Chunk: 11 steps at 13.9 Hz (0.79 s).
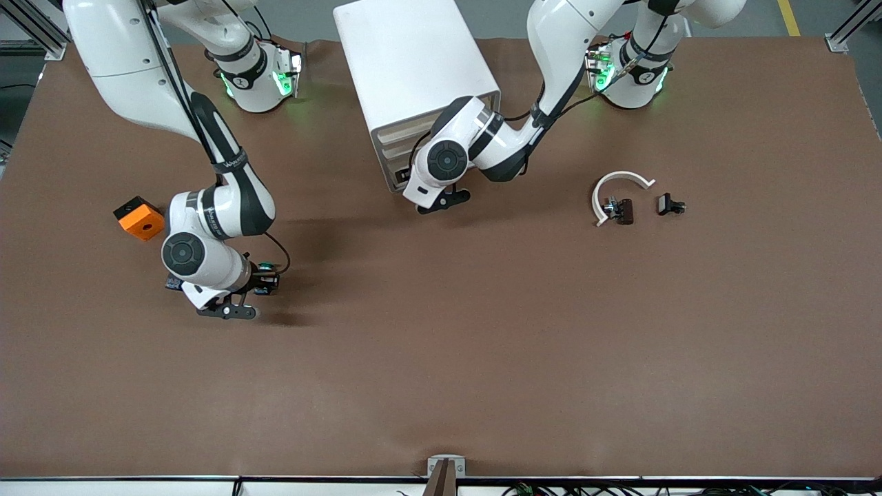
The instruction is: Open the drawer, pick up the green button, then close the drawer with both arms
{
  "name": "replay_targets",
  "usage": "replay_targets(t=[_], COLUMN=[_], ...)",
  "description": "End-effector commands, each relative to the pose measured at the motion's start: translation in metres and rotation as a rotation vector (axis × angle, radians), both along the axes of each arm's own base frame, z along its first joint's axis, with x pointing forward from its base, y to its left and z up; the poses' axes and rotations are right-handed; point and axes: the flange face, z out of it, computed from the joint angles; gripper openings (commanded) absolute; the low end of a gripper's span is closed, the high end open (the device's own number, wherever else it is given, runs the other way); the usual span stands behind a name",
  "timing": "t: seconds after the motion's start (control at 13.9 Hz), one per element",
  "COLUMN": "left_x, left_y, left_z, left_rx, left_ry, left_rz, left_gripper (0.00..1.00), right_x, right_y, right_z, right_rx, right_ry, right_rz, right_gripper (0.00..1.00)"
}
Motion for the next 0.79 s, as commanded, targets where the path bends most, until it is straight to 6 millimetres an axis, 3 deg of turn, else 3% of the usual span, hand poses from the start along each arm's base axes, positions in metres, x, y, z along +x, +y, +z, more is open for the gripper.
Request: replay_targets(t=[0.0, 0.14, 0.36, 0.57, 0.72], left_x=[0.015, 0.058, 0.132, 0.18, 0.202], left_y=[0.015, 0.043, 0.114, 0.2, 0.255], left_z=[0.015, 0.027, 0.082, 0.143, 0.177], left_rx=[-0.013, -0.019, 0.026, 0.125, 0.135], left_ry=[-0.007, -0.044, -0.151, -0.252, -0.304], left_rz=[0.039, 0.091, 0.121, 0.034, -0.02], left_gripper=[1.0, 1.0, 1.0, 1.0, 1.0], right_x=[0.008, 0.015, 0.027, 0.032, 0.03], right_y=[0.0, -0.01, -0.01, -0.009, -0.01], right_z=[0.006, 0.019, 0.08, 0.139, 0.175], right_rx=[0.001, 0.004, -0.01, -0.011, -0.006], right_ry=[-0.008, -0.022, 0.039, 0.054, 0.022], right_rz=[-0.01, -0.018, -0.032, -0.021, -0.022], right_gripper=[1.0, 1.0, 1.0, 1.0, 1.0])
